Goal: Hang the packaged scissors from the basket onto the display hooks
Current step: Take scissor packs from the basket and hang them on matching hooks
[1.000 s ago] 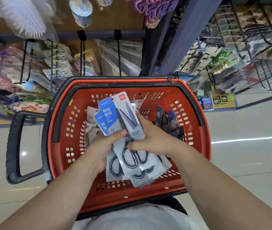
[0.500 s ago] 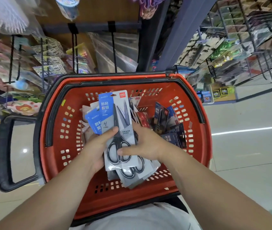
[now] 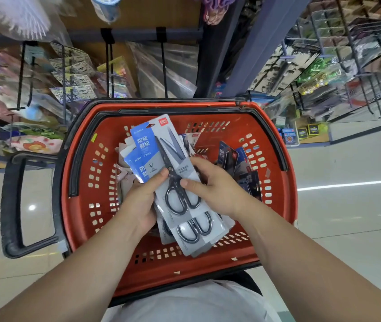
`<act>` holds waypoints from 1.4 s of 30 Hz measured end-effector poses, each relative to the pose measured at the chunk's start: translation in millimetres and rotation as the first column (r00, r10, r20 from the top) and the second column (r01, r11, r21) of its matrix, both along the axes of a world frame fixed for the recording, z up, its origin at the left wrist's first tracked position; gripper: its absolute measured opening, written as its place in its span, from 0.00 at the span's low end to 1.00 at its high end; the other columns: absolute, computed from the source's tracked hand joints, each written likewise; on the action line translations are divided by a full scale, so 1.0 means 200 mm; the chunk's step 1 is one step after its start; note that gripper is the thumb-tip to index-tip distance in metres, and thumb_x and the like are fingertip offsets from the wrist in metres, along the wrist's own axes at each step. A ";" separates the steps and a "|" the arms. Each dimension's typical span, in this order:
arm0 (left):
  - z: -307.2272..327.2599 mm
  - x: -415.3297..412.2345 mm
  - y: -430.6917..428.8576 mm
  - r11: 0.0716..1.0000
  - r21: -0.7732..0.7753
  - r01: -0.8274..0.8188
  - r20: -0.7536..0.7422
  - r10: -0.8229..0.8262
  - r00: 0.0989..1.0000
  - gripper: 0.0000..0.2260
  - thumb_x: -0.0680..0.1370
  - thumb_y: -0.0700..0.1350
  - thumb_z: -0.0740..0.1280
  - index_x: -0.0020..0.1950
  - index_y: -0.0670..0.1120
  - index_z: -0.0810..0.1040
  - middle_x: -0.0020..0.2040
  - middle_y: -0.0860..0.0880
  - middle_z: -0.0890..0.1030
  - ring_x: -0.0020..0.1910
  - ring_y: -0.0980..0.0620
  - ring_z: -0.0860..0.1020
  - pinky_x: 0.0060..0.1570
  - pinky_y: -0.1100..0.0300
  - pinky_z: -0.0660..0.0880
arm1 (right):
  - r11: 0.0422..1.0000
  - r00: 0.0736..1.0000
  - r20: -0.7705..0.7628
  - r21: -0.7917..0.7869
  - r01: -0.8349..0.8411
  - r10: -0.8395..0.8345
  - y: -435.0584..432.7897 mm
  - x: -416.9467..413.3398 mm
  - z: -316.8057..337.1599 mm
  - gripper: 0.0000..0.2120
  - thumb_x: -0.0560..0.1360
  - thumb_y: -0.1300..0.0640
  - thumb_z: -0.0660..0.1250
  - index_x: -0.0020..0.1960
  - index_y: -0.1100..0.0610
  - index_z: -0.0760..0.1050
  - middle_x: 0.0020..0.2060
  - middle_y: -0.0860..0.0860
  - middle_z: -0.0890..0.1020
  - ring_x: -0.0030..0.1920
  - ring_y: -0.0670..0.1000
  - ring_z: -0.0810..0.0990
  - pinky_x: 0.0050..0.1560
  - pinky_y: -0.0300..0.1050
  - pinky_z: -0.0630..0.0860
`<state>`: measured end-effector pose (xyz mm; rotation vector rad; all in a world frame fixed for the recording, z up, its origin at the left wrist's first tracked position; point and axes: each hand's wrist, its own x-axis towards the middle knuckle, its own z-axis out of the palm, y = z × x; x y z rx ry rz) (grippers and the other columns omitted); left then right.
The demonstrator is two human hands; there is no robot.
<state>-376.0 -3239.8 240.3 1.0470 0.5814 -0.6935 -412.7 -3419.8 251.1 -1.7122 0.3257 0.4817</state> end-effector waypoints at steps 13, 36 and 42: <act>0.13 -0.04 0.06 0.997 -0.038 -0.067 -0.016 0.066 0.998 0.16 0.67 0.41 0.79 0.55 0.45 0.86 0.53 0.41 0.88 0.47 0.43 0.87 0.45 0.46 0.86 | 0.904 0.971 -0.070 0.354 0.238 -0.228 -0.02 0.07 0.31 0.08 0.85 0.62 0.61 0.63 0.55 0.72 0.43 0.47 0.86 0.45 0.47 0.85 0.43 0.45 0.82; 1.10 0.10 0.60 0.914 -0.161 -0.373 0.202 0.400 0.894 0.07 0.82 0.41 0.68 0.57 0.43 0.84 0.42 0.44 0.89 0.36 0.46 0.87 0.30 0.52 0.83 | 0.821 0.898 0.268 0.550 0.155 -0.348 0.37 0.21 1.12 0.15 0.82 0.62 0.63 0.68 0.60 0.76 0.52 0.57 0.85 0.46 0.57 0.82 0.45 0.51 0.78; 1.24 0.27 1.06 0.926 -0.209 -0.314 0.310 0.367 0.877 0.18 0.77 0.41 0.71 0.67 0.43 0.82 0.47 0.43 0.89 0.40 0.44 0.88 0.34 0.49 0.84 | 0.790 0.824 0.351 0.587 0.177 -0.445 0.73 0.30 1.24 0.19 0.76 0.58 0.65 0.67 0.58 0.76 0.53 0.53 0.87 0.47 0.51 0.86 0.47 0.48 0.84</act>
